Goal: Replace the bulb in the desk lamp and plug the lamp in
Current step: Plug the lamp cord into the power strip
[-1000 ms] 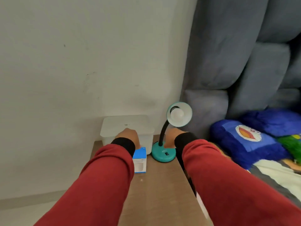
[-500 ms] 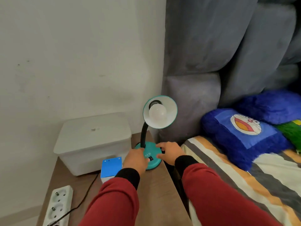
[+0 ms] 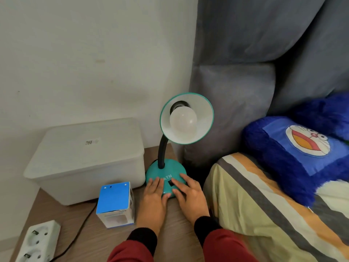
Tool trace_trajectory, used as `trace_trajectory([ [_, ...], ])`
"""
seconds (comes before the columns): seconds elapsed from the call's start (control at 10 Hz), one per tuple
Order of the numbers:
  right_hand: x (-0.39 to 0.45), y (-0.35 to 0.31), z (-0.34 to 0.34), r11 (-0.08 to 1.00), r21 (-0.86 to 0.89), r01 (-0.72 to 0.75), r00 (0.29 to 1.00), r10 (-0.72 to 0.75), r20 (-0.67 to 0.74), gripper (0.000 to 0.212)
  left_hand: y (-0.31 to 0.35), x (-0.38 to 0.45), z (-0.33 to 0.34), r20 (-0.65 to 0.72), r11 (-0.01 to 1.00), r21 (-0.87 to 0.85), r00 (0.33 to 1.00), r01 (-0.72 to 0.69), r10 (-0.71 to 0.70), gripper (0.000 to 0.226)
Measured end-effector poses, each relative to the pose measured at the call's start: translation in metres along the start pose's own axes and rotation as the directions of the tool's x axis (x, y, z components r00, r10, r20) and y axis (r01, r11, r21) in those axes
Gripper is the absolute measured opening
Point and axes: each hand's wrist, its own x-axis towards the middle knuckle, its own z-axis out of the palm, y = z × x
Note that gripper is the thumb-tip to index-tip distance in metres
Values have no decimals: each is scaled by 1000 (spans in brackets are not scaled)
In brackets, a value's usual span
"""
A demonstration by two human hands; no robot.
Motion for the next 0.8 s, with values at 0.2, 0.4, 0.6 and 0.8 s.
trace_trajectory([
  [0.2, -1, 2, 5, 999, 40, 0, 1000, 1, -19, 29, 1, 1, 0, -10, 1000, -4, 1000, -2, 2, 58],
  [0.4, 7, -5, 0, 997, -72, -19, 998, 23, 53, 27, -2, 7, 1, 12, 1000, 6, 1000, 11, -11, 57],
  [0.6, 11, -19, -13, 970, -242, 26, 967, 36, 251, 37, 7, 11, -11, 103, 995, 99, 995, 0, -11, 58],
  [0.8, -10, -53, -41, 958, -285, -17, 934, 117, 338, 58, 19, -16, -38, 208, 992, -17, 970, 129, -122, 42],
])
